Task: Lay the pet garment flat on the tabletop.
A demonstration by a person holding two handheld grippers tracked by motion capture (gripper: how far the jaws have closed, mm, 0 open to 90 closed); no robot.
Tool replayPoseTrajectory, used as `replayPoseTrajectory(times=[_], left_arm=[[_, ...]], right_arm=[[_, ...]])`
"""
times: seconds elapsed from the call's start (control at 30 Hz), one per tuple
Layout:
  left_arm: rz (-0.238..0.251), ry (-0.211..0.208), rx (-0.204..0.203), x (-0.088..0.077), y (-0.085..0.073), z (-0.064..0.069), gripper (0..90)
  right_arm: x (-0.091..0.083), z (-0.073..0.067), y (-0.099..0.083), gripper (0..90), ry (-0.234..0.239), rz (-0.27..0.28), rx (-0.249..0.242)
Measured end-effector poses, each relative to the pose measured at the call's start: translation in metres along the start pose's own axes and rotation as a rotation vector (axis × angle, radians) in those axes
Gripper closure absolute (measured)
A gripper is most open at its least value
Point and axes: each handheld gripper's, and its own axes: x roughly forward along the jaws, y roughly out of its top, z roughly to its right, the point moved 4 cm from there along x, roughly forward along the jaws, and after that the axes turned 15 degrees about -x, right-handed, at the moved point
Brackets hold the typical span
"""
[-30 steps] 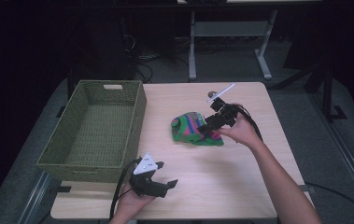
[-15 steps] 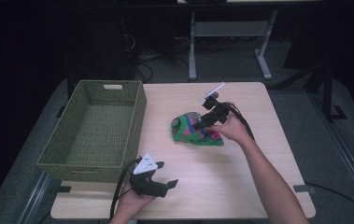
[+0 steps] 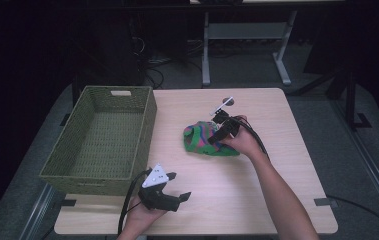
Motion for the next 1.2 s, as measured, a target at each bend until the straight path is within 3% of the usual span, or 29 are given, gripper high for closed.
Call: replayPoseTrajectory(times=[0.2, 0.4, 0.57, 0.63, 0.8, 0.9, 1.03, 1.2], left_arm=[[-0.006, 0.000, -0.002, 0.001, -0.001, 0.000, 16.6], [-0.012, 0.001, 0.005, 0.002, -0.001, 0.000, 16.6], [-0.022, 0.004, 0.009, 0.004, -0.002, 0.001, 16.6], [-0.028, 0.008, 0.010, 0.005, -0.003, 0.001, 16.6], [-0.020, 0.010, 0.009, 0.003, -0.002, 0.000, 16.6], [-0.023, 0.008, 0.008, 0.004, -0.002, -0.001, 16.6], [-0.020, 0.007, 0.004, 0.003, -0.002, -0.001, 16.6], [-0.019, 0.008, 0.002, 0.002, -0.001, -0.004, 16.6]], right_arm=[[0.005, 0.003, -0.005, 43.8, 0.010, 0.001, 0.027], [0.008, -0.006, -0.002, 48.9, -0.055, -0.039, -0.020], [0.008, -0.011, -0.001, 54.2, -0.076, -0.058, -0.025], [0.008, -0.012, 0.000, 60.8, -0.081, -0.071, -0.011], [0.007, -0.012, 0.000, 70.4, -0.064, -0.063, 0.019], [0.006, -0.010, -0.001, 71.7, -0.037, -0.044, 0.066], [0.004, -0.003, -0.005, 73.7, 0.043, 0.003, 0.132], [-0.001, -0.002, -0.006, 74.5, 0.072, 0.027, 0.138]])
